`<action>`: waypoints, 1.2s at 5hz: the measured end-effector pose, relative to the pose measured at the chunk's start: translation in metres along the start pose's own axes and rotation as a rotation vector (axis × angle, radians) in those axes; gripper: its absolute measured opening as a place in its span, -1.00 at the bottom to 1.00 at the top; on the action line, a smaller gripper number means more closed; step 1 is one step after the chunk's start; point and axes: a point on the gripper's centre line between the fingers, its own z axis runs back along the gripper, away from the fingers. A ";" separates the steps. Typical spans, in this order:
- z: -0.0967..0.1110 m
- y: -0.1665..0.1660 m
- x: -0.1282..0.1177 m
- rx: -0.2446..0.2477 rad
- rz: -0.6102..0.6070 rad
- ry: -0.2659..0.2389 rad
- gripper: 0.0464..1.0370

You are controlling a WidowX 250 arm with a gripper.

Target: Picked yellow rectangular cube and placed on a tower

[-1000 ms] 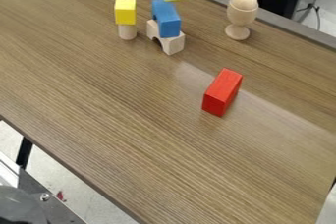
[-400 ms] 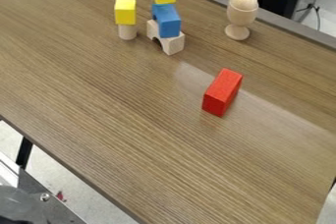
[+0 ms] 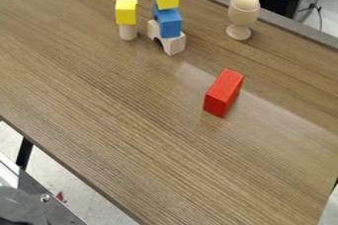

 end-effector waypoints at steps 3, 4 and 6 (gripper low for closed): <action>-0.007 0.001 -0.006 0.011 -0.003 0.015 0.07; -0.010 0.003 -0.008 0.018 -0.001 0.023 0.07; -0.013 0.000 -0.016 0.023 -0.022 0.039 0.80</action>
